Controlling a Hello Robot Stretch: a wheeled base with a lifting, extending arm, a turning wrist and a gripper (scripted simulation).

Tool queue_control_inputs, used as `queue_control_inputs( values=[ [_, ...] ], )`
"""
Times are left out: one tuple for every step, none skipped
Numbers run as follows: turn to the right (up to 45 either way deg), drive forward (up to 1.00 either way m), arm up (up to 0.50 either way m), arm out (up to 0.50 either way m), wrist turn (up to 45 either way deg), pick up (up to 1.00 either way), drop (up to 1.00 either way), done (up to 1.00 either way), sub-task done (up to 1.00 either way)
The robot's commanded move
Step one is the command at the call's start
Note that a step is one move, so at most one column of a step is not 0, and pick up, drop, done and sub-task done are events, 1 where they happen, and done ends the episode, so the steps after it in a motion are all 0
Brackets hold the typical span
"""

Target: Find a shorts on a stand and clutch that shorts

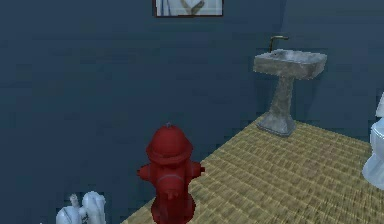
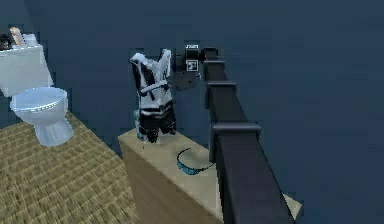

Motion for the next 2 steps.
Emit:
queue_control_inputs(
  values=[
    [0.0,0.0,0.0,0.0,0.0,1.0,0.0,0.0,0.0],
    [0.0,0.0,0.0,0.0,0.0,0.0,0.0,1.0,0.0]
  ],
)
